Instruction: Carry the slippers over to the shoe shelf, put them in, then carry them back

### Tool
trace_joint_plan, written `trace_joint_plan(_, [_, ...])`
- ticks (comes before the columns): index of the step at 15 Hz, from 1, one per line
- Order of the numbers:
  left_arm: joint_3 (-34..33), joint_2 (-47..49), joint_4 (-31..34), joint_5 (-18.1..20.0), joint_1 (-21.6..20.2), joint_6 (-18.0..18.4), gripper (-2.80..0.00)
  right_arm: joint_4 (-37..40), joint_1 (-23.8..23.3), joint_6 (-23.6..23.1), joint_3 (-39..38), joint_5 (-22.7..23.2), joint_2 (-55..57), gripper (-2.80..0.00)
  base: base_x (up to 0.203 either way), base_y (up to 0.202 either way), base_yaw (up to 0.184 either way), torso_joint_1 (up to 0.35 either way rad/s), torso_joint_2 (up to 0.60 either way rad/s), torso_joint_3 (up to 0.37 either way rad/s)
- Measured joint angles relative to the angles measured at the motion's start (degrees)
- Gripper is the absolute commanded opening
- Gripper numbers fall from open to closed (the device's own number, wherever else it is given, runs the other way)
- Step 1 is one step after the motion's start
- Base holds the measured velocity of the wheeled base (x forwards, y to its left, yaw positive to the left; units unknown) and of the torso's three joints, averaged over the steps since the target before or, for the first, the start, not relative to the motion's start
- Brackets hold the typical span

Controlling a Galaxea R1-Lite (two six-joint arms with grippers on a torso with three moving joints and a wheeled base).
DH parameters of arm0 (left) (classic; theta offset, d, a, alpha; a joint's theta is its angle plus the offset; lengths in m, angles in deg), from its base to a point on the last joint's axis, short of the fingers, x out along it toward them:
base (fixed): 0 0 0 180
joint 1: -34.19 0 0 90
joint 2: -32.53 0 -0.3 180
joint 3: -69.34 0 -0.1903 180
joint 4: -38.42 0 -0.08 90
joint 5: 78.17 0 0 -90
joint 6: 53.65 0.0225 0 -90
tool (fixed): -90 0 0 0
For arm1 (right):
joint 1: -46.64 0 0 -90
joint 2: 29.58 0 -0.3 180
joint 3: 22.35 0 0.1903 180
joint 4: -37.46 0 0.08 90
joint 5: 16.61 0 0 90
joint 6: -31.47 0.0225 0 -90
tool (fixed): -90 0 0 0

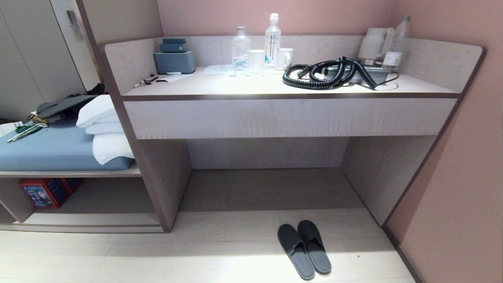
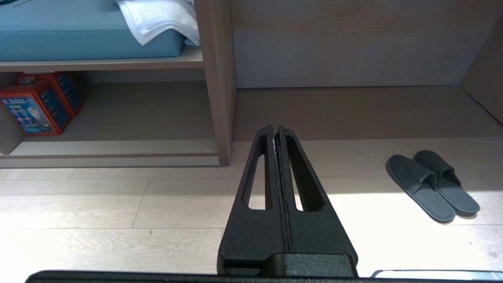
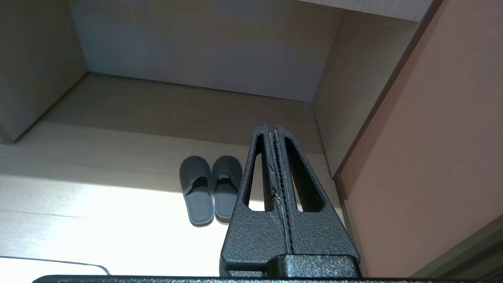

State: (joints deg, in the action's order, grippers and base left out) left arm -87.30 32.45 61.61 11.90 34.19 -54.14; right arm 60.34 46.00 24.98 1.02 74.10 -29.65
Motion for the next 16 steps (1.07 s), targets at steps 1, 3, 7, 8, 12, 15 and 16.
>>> trace_joint_plan(1, [0.0, 0.0, 0.0, 0.0, 0.0, 0.0, -2.8, 0.0, 0.0, 0.0, 0.0, 0.0, 0.0, -2.8, 0.0, 0.0, 0.0, 0.0, 0.0, 0.0])
trace_joint_plan(3, [0.0, 0.0, 0.0, 0.0, 0.0, -0.1, -2.8, 0.0, 0.0, 0.0, 0.0, 0.0, 0.0, -2.8, 0.0, 0.0, 0.0, 0.0, 0.0, 0.0])
trace_joint_plan(7, [0.0, 0.0, 0.0, 0.0, 0.0, -0.1, -2.8, 0.0, 0.0, 0.0, 0.0, 0.0, 0.0, -2.8, 0.001, 0.114, -0.006, 0.001, 0.0, 0.004])
trace_joint_plan(8, [0.0, 0.0, 0.0, 0.0, 0.0, -0.1, -2.8, 0.0, 0.0, 0.0, 0.0, 0.0, 0.0, -2.8, 0.0, 0.198, 0.0, 0.005, 0.0, -0.002])
trace_joint_plan(12, [0.0, 0.0, 0.0, 0.0, 0.0, -0.1, -2.8, 0.0, 0.0, 0.0, 0.0, 0.0, 0.0, -2.8, 0.0, 0.195, -0.001, 0.005, 0.0, 0.002])
trace_joint_plan(15, [0.0, 0.0, 0.0, 0.0, 0.0, -0.1, -2.8, 0.0, 0.0, 0.0, 0.0, 0.0, 0.0, -2.8, 0.0, 0.193, -0.003, 0.002, 0.0, 0.004])
trace_joint_plan(16, [0.0, 0.0, 0.0, 0.0, 0.0, -0.1, -2.8, 0.0, 0.0, 0.0, 0.0, 0.0, 0.0, -2.8, 0.0, 0.196, -0.003, 0.001, 0.0, 0.001])
